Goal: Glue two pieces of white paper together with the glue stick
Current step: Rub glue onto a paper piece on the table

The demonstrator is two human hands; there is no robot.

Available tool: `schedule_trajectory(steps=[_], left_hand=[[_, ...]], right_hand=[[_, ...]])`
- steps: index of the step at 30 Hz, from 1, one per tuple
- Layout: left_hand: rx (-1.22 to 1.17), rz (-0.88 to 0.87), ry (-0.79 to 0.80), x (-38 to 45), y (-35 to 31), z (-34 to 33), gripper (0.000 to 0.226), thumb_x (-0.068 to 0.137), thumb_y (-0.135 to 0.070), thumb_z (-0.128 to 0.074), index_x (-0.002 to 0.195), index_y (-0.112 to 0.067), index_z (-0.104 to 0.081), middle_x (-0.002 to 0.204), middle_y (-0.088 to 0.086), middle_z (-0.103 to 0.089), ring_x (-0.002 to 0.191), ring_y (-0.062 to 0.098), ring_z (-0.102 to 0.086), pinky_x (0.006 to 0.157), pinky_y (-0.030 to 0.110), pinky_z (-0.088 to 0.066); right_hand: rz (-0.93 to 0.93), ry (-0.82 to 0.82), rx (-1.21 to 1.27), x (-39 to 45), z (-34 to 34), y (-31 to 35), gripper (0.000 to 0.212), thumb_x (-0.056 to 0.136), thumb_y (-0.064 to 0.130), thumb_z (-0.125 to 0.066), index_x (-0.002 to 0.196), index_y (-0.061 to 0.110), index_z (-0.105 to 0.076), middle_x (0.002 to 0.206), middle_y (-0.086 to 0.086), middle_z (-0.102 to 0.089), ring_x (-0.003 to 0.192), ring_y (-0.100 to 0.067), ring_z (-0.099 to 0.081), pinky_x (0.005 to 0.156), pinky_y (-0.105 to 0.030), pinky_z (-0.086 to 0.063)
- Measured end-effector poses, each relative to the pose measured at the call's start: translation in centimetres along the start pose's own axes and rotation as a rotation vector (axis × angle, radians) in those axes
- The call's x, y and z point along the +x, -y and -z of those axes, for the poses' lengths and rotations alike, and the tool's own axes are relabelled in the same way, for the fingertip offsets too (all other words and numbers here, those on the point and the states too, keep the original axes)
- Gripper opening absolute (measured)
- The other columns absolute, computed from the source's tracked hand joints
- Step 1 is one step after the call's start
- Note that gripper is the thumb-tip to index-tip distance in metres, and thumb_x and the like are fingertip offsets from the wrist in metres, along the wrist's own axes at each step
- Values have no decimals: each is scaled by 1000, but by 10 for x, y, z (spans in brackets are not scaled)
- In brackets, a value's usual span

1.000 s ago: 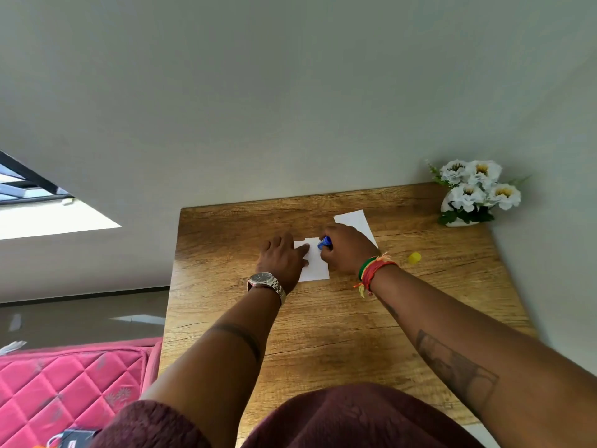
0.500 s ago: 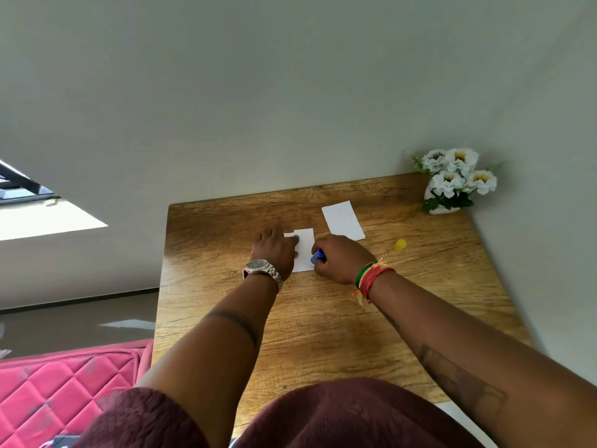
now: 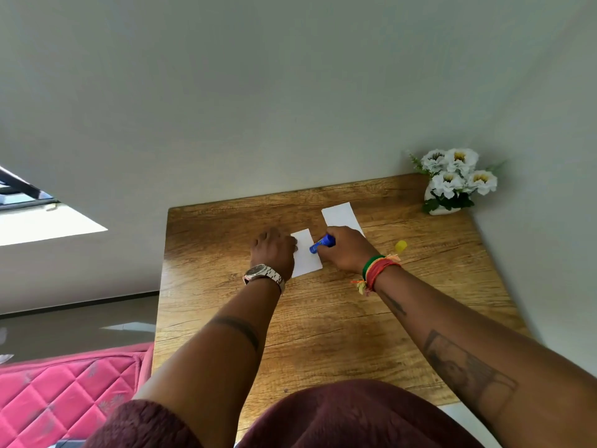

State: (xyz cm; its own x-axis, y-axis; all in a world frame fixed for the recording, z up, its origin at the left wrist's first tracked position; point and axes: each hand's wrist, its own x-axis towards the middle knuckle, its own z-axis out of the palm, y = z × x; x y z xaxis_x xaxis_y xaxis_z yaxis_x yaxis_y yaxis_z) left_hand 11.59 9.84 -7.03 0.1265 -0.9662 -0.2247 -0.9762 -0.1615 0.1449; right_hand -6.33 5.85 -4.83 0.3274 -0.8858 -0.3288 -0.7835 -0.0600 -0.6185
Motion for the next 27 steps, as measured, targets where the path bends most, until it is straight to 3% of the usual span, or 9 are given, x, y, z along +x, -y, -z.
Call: schedule_trajectory(steps=[2, 6, 16, 23, 27], left_hand=[[-53, 28, -13, 1, 1, 0, 35, 97, -25, -58, 129, -34, -67, 125, 7, -57, 119, 34, -52, 102, 46, -40], [-142, 63, 44, 7, 5, 7, 36, 95, -23, -60, 127, -39, -66, 124, 6, -58, 119, 33, -53, 101, 46, -43], [-175, 86, 46, 4, 5, 3, 38, 95, -19, -59, 125, -41, -67, 120, 8, -55, 116, 34, -53, 96, 46, -43], [-134, 66, 74, 7, 7, 7, 37, 93, -27, -65, 127, -42, -65, 123, 7, -55, 119, 34, -53, 101, 46, -43], [-130, 67, 81, 9, 8, 6, 38, 94, -26, -63, 127, -44, -65, 124, 7, -55, 120, 34, -52, 102, 48, -42]], right_hand=[[27, -5, -4, 2, -8, 3, 10, 86, 29, -68, 95, 27, -64, 100, 0, -67, 81, -16, -59, 65, -24, -44], [100, -27, -52, 8, -17, 15, 33, 89, 26, -67, 121, 17, -68, 117, -7, -70, 99, -24, -65, 84, -33, -54], [287, 80, -364, 7, -19, 29, 29, 88, 32, -61, 114, 22, -68, 110, -7, -66, 97, -27, -63, 70, -30, -42], [272, -23, -402, 11, -11, 35, 24, 89, 30, -60, 109, 20, -70, 109, -5, -70, 99, -28, -63, 77, -34, -47], [251, 43, -441, 4, -15, 37, 25, 88, 34, -61, 107, 19, -69, 102, -7, -68, 91, -28, -65, 68, -31, -45]])
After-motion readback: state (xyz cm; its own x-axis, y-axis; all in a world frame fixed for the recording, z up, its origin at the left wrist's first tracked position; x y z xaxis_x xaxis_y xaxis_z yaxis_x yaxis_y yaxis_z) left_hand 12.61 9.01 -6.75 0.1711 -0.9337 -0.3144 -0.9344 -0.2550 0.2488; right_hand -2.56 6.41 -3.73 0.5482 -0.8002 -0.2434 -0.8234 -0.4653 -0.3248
